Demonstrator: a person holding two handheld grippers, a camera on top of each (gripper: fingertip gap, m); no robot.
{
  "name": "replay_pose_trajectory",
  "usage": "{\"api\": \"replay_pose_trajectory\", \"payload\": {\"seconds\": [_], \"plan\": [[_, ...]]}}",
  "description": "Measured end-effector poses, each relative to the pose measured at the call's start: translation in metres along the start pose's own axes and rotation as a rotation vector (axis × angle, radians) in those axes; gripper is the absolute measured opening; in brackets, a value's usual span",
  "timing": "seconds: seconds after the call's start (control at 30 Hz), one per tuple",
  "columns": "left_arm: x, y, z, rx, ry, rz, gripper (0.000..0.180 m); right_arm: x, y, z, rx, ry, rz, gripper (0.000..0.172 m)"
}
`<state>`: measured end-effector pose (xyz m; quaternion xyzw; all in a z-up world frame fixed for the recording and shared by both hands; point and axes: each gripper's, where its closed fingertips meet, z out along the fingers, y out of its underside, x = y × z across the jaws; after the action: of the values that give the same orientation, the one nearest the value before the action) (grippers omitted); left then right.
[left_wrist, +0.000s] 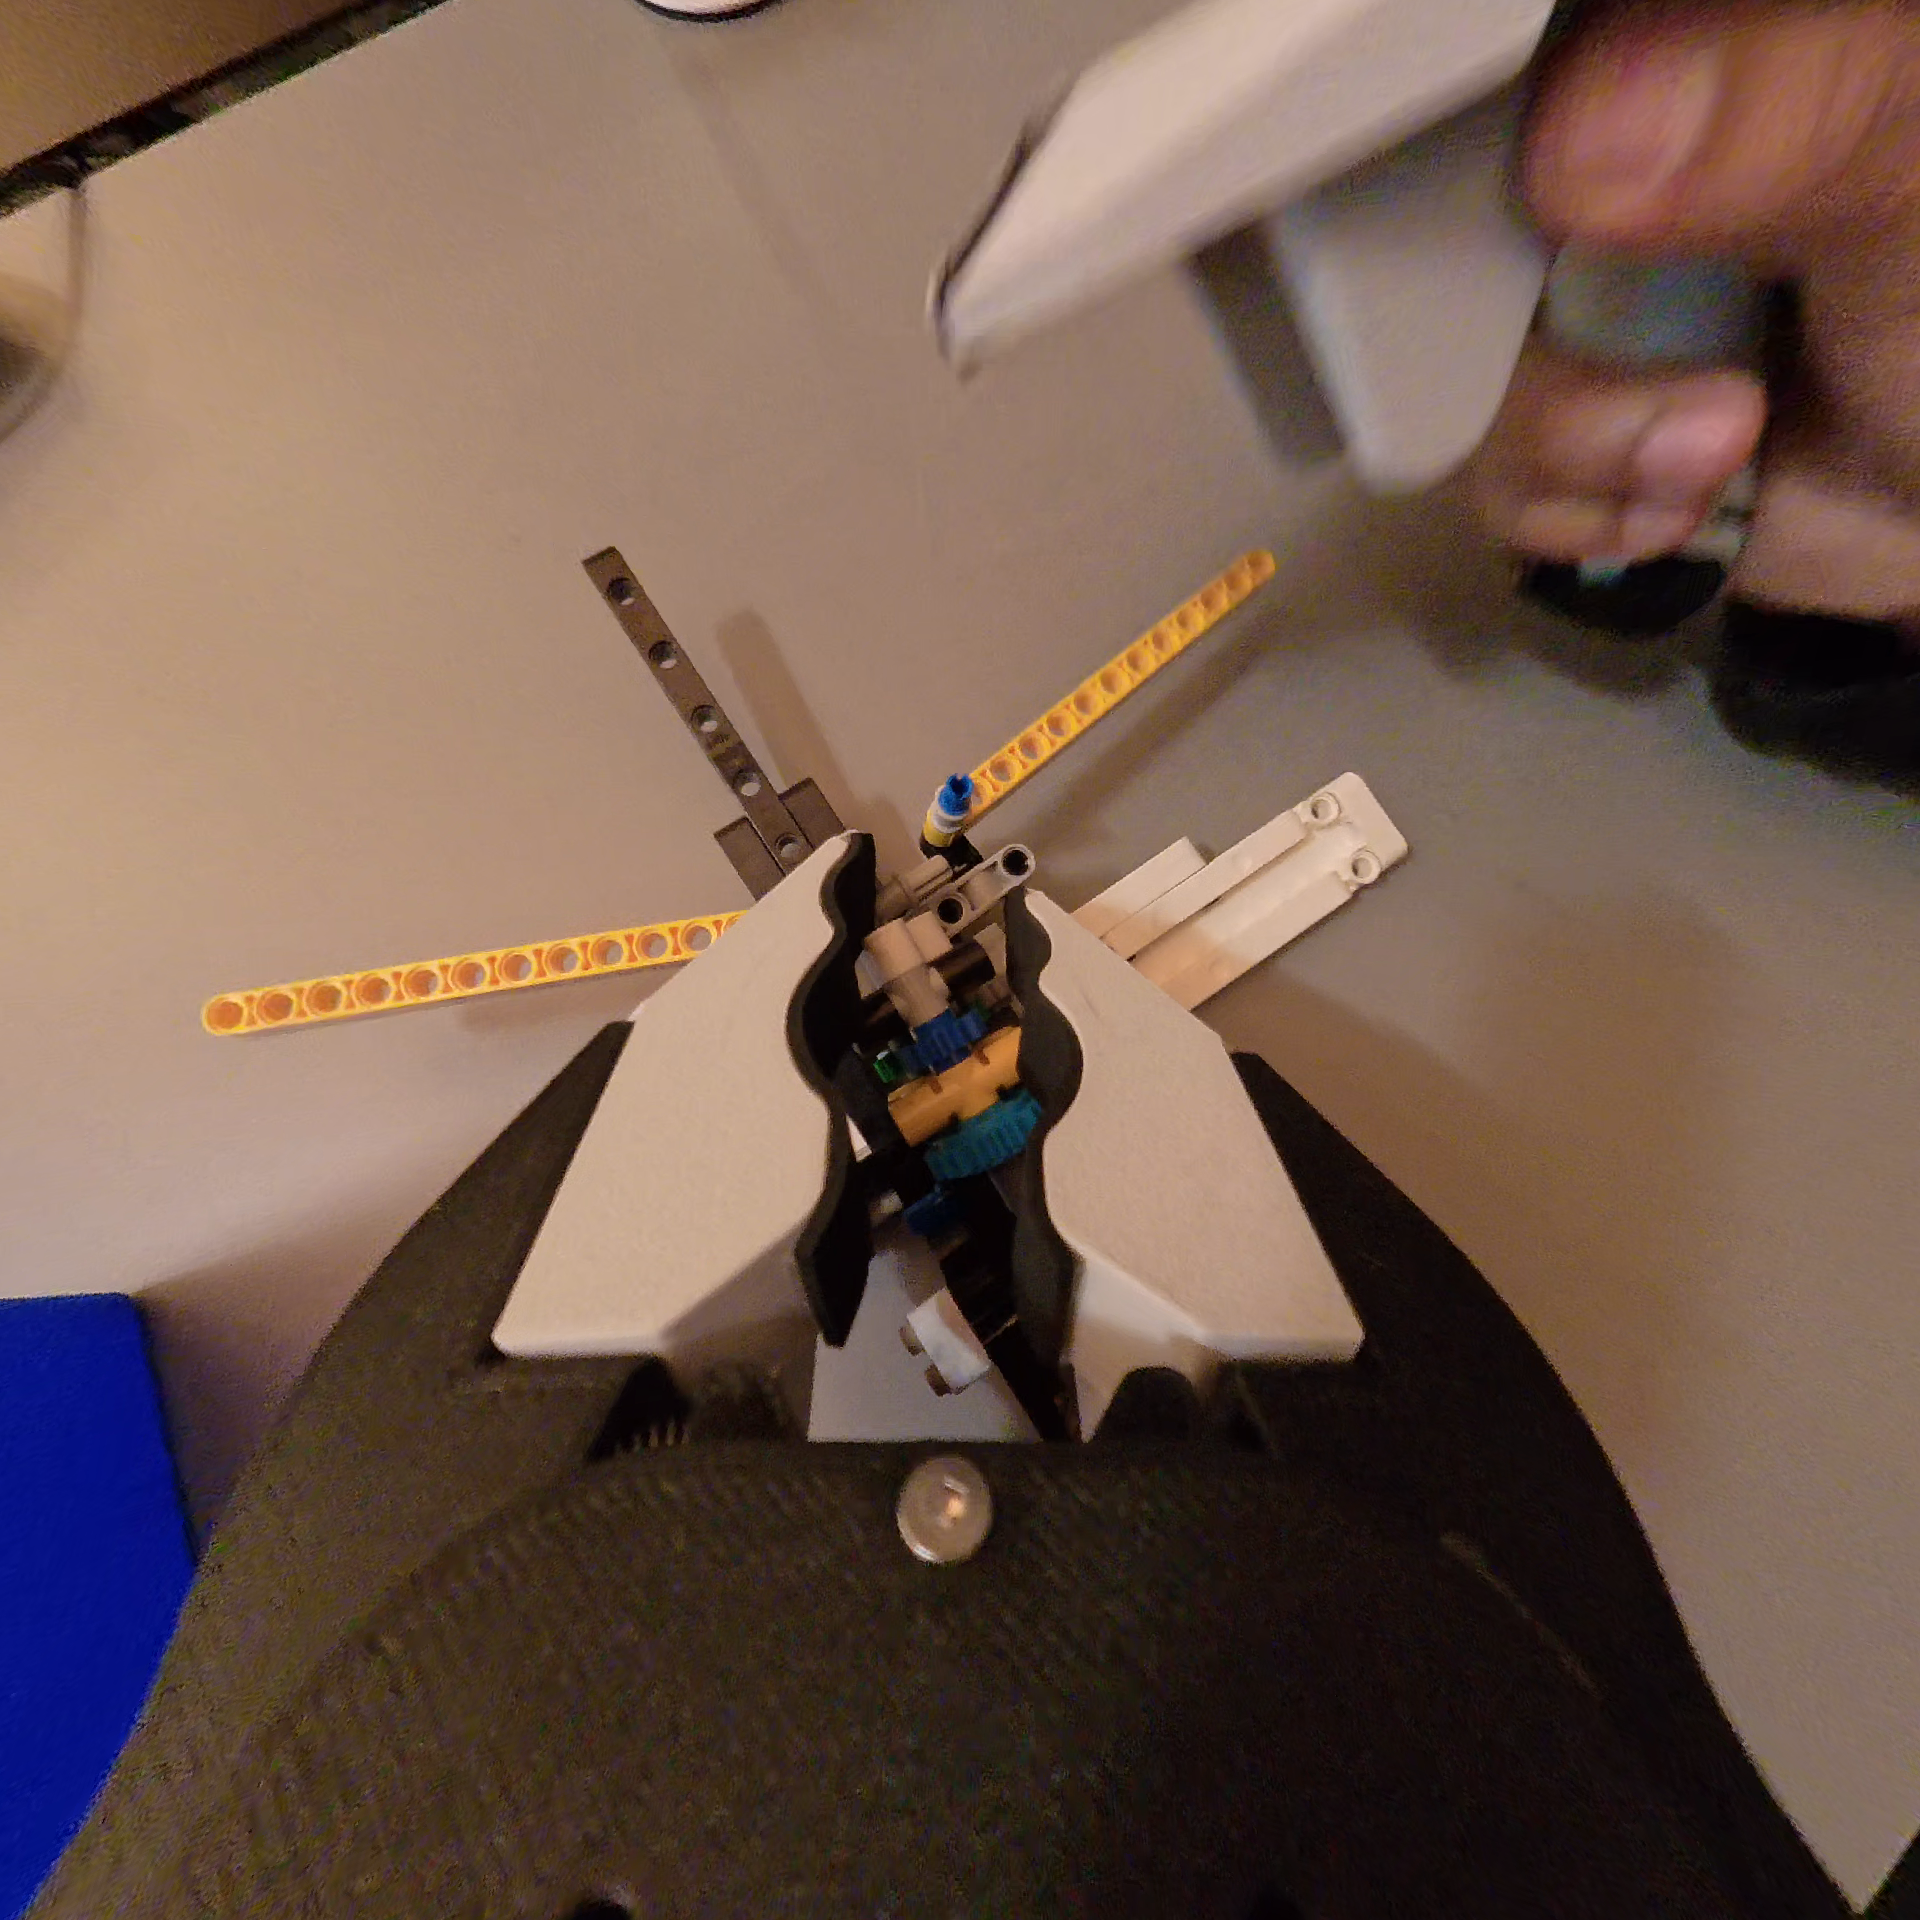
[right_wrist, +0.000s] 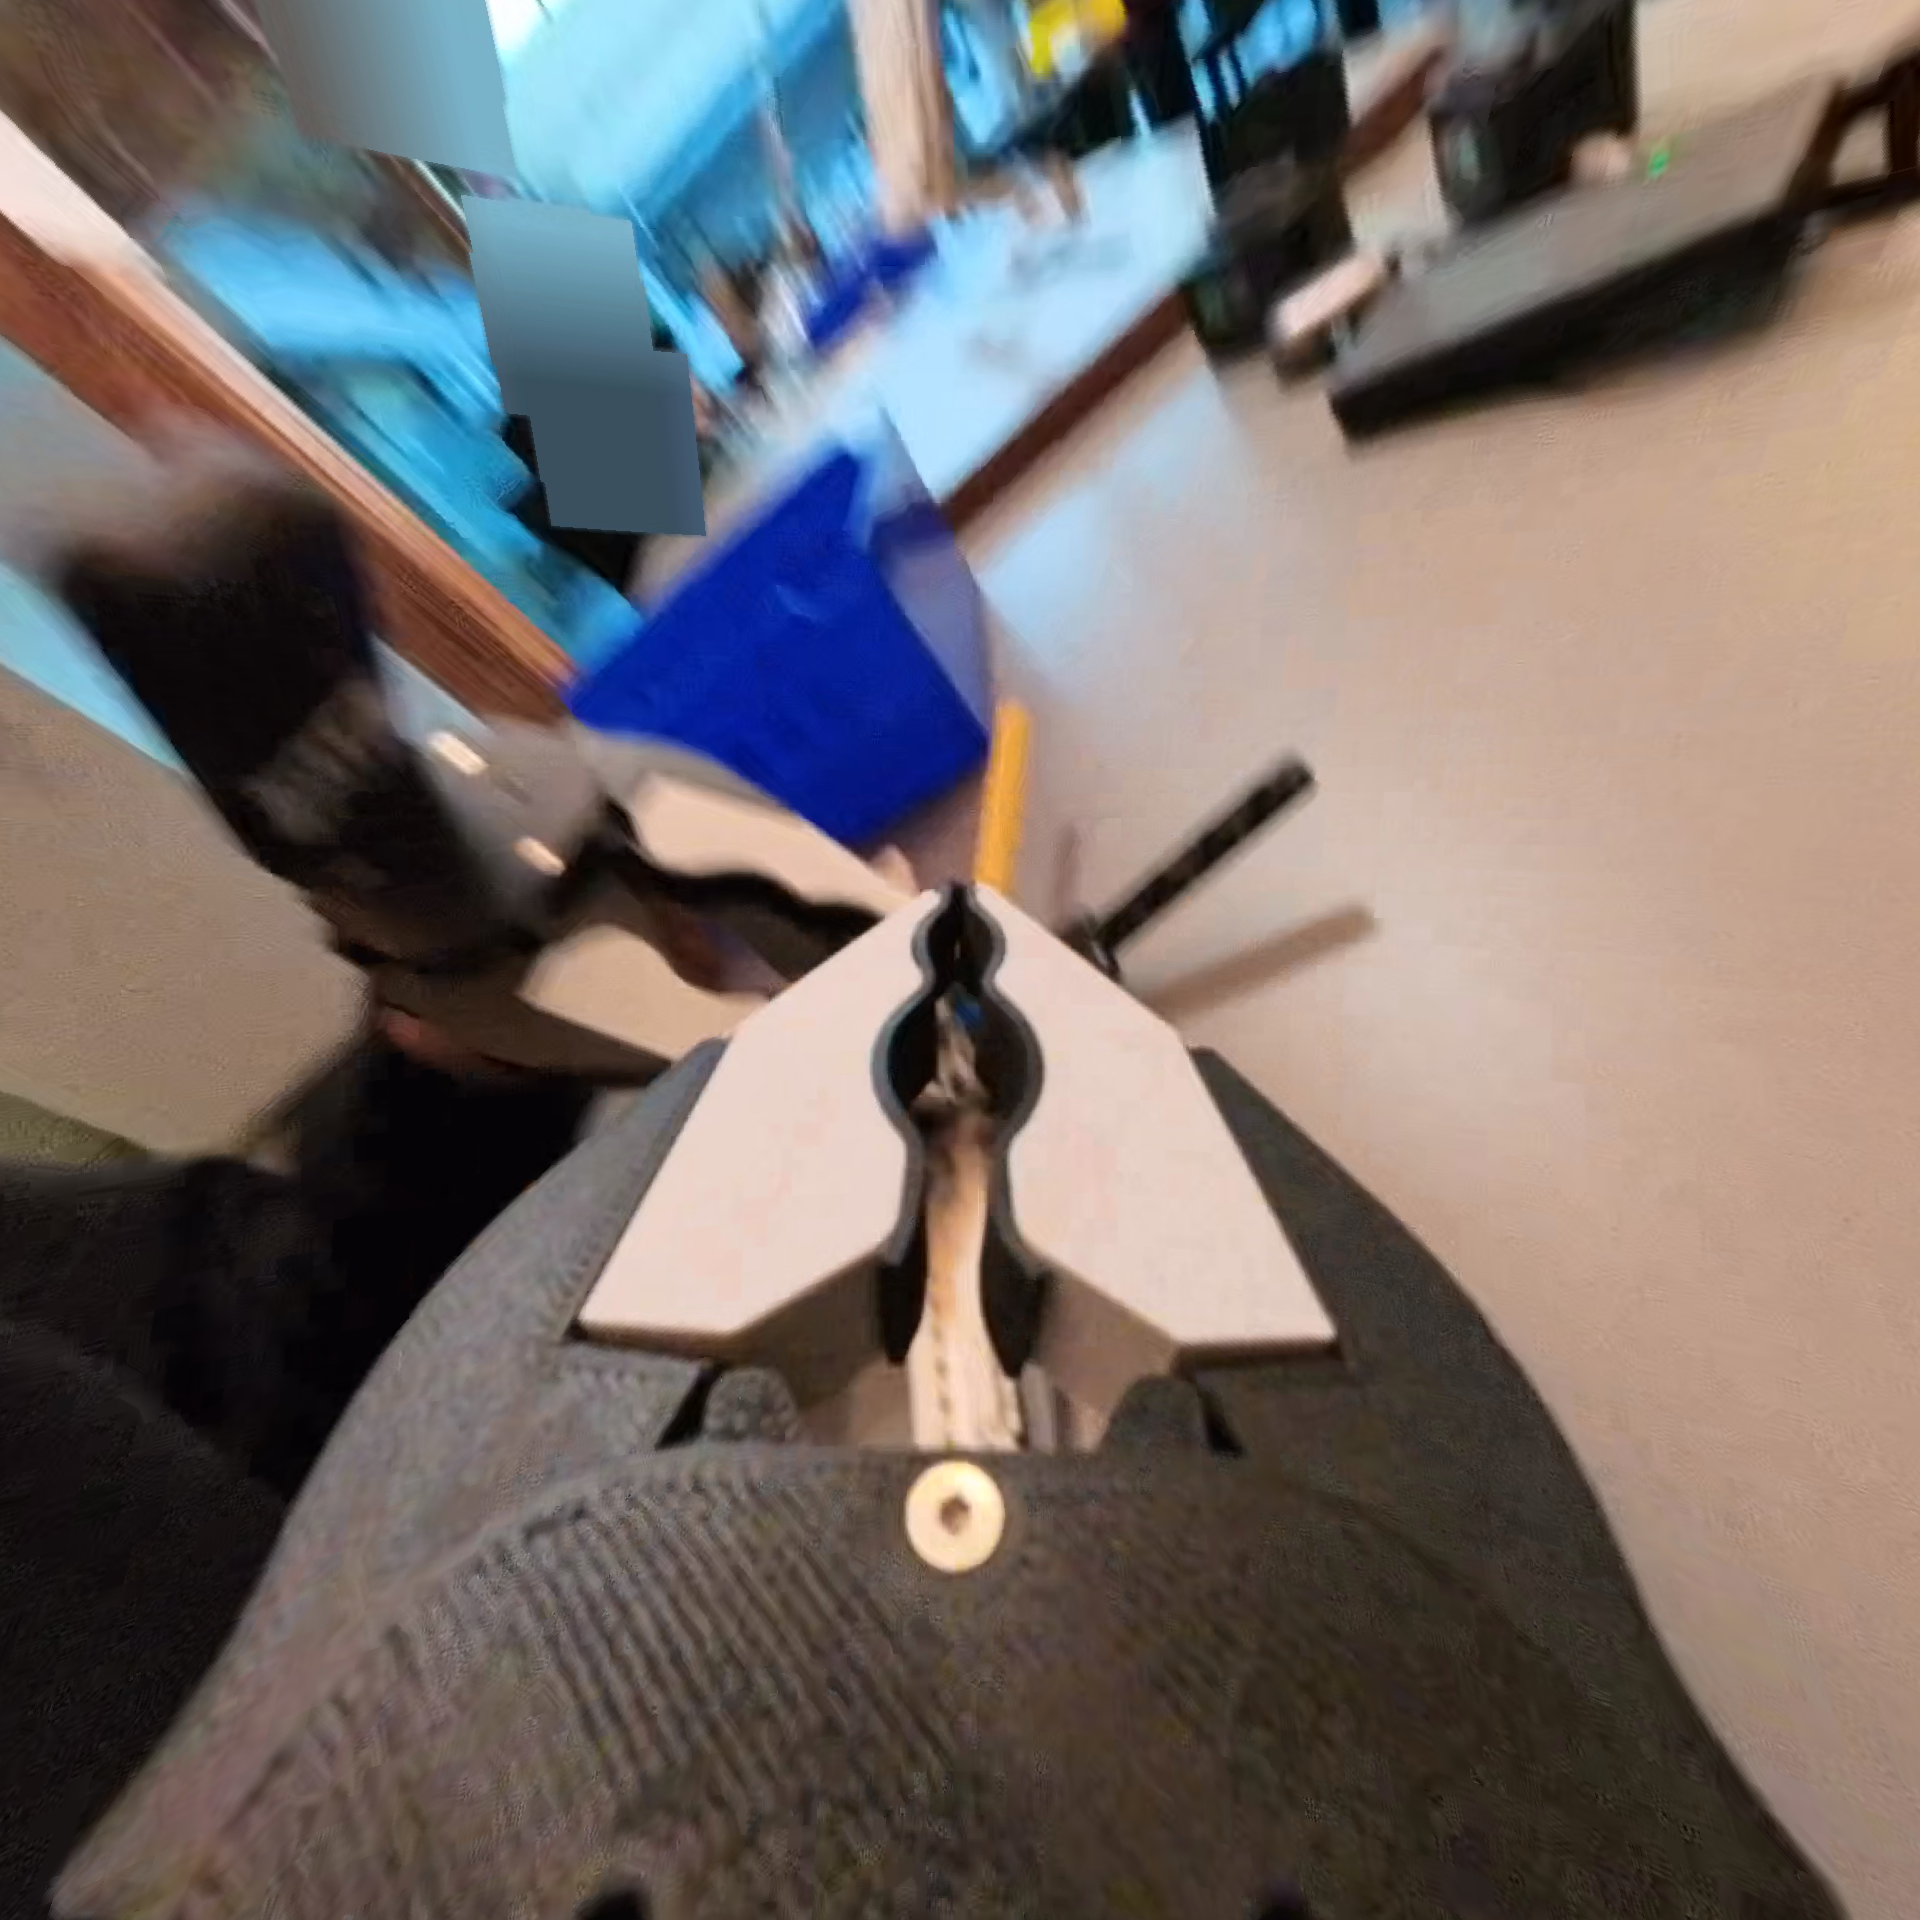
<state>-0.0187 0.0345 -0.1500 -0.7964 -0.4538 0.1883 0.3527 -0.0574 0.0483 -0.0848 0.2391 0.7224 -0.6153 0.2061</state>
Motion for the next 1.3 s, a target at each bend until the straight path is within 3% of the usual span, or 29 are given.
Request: {"api": "replay_pose_trajectory", "payload": {"seconds": [0.03,0.1,0.13,0.27,0.3,0.33,0.4,0.53,0.6,0.87,0.97,1.3], "plan": [[0.0,0.0,0.0,0.005,-0.002,-0.006,0.024,0.002,-0.014,-0.01,0.035,0.018,0.008,0.0],[0.0,-0.001,0.0,0.002,-0.004,0.001,0.024,0.023,-0.008,-0.022,-0.075,0.273,-0.229,0.0],[0.0,-0.001,0.0,0.0,-0.004,0.005,0.024,0.023,0.002,-0.022,-0.132,0.308,-0.305,0.0],[0.0,-0.001,-0.001,0.009,-0.002,0.024,0.024,0.002,0.02,-0.008,-0.192,0.197,-0.378,0.0],[0.0,-0.001,-0.001,0.01,-0.001,0.027,0.024,0.0,0.026,-0.004,-0.232,0.185,-0.407,0.011],[0.001,-0.001,-0.001,0.011,0.001,0.027,0.024,0.003,0.034,0.0,-0.279,0.203,-0.446,0.025],[0.001,-0.001,-0.001,0.013,0.005,0.027,0.024,0.013,0.053,0.008,-0.39,0.271,-0.55,0.035],[0.001,-0.001,-0.001,0.019,0.009,0.025,0.024,0.025,0.063,0.019,-0.457,0.4,-0.758,0.03],[0.001,-0.002,-0.001,0.022,0.012,0.024,0.024,0.022,0.062,0.021,-0.438,0.387,-0.753,0.021],[0.001,-0.002,-0.001,0.029,0.021,0.021,0.024,0.01,0.059,0.026,-0.355,0.242,-0.588,0.022],[0.001,-0.002,-0.001,0.026,0.021,0.016,0.024,0.012,0.064,0.032,-0.384,0.245,-0.597,0.006],[-0.005,-0.003,0.002,0.01,-0.042,-0.046,0.024,0.009,0.055,0.037,-0.28,0.258,-0.519,0.003]]}}
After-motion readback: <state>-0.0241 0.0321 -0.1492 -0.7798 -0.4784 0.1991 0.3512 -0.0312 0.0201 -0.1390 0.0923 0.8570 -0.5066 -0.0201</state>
